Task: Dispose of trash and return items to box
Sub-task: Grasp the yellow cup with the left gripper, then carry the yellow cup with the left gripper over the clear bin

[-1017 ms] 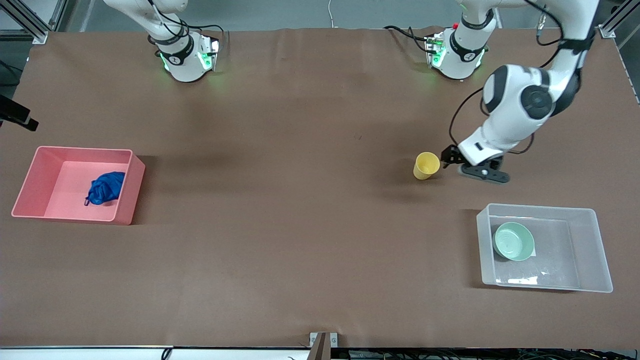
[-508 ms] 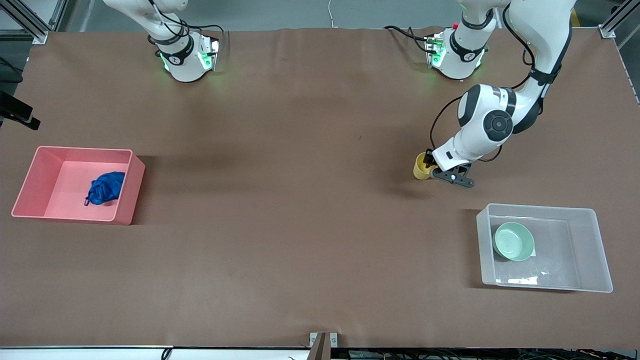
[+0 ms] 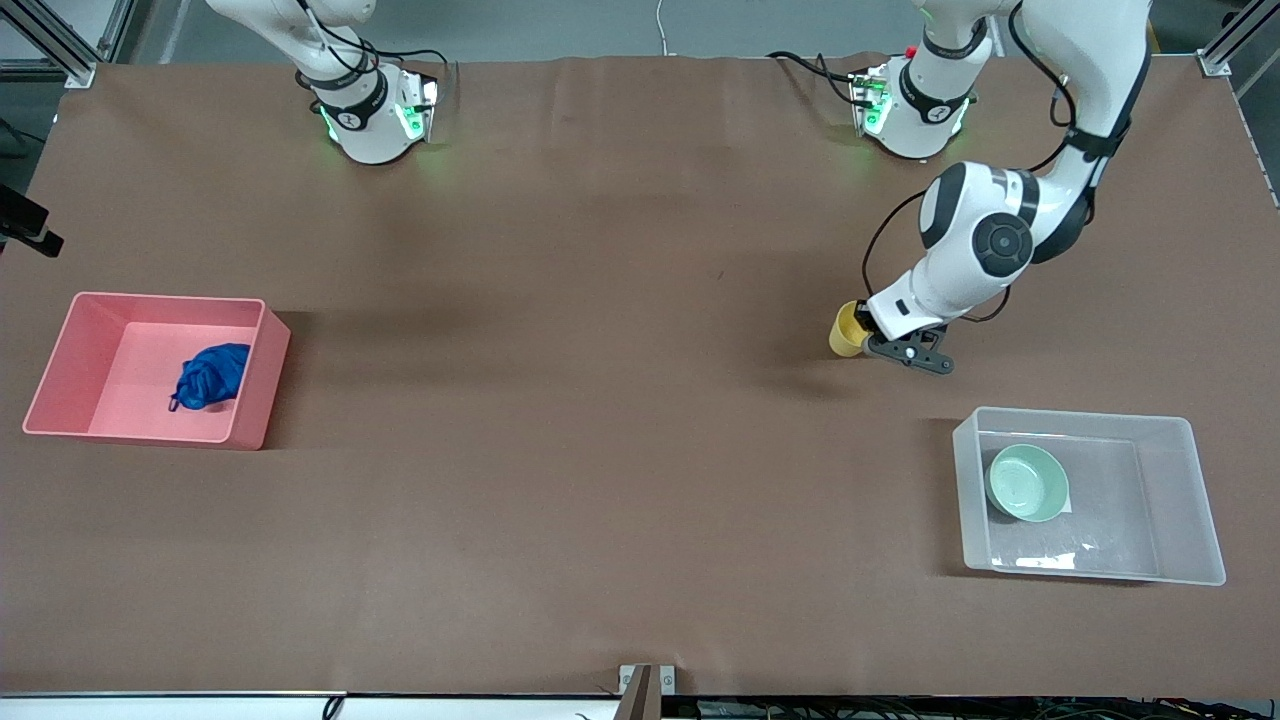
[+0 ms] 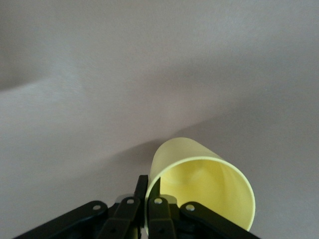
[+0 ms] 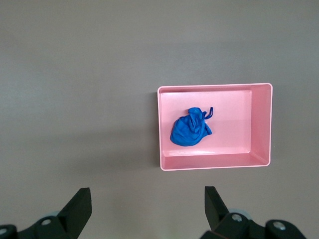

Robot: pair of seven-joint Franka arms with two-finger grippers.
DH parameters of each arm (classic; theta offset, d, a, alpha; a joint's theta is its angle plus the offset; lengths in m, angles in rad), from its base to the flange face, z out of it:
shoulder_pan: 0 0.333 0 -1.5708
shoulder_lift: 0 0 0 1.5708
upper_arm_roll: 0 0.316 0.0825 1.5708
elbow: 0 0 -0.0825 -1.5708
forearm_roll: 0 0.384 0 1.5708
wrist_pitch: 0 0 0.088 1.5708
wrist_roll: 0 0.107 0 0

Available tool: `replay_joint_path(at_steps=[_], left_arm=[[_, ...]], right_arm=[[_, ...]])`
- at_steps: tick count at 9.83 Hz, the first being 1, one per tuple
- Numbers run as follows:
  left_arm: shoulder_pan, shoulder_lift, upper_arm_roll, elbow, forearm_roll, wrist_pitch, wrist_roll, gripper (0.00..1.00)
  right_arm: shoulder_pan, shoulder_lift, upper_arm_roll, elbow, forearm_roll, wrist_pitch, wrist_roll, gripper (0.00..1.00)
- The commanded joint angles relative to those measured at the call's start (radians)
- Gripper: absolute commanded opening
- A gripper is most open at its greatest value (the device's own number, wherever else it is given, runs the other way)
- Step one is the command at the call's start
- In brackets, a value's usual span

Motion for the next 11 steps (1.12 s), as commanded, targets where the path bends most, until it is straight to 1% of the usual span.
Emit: replay_joint_path(at_steps=[1,2,3,5,7,8,9,11], left_arm=[[0.013,-0.010,0.066,0.134,0.022,-0.152,0.065,0.00],[0.014,0.016,0.114,0.229,0.020,-0.218,0.116,0.00],[0.014,0.074,0.172,0.341,0.016,-0.263,0.162,0.00],[0.019,0.192,0.292,0.521,0.016,-0.269,0.173,0.00],[0.023,0.322,0.364,0.693,0.014,-0.269,0.178,0.00],[0.049,0.385,0.374,0.750,0.008,-0.268,0.213,0.00],[0.069,0.437,0.374,0.785,0.006,-0.268,0.242,0.00],[0.076,0.513,0.374,0.787,-0.030,-0.228,0.242,0.01]], right_arm=[[0.000,-0.004,0.003,0.004,-0.014,-0.005,-0.003,1.00],[-0.001,-0.004,0.002,0.002,-0.014,-0.007,-0.009,1.00],[-0.003,-0.004,0.002,0.002,-0.014,-0.025,-0.008,1.00],[-0.001,-0.004,0.001,0.002,-0.014,-0.034,0.000,1.00],[-0.003,-0.004,0.001,0.002,-0.013,-0.034,-0.003,1.00],[-0.003,-0.004,0.001,0.002,-0.013,-0.036,-0.001,1.00],[-0.003,-0.004,0.001,0.002,-0.013,-0.034,0.000,1.00],[-0.004,-0.004,0.001,0.002,-0.013,-0.036,-0.006,1.00]])
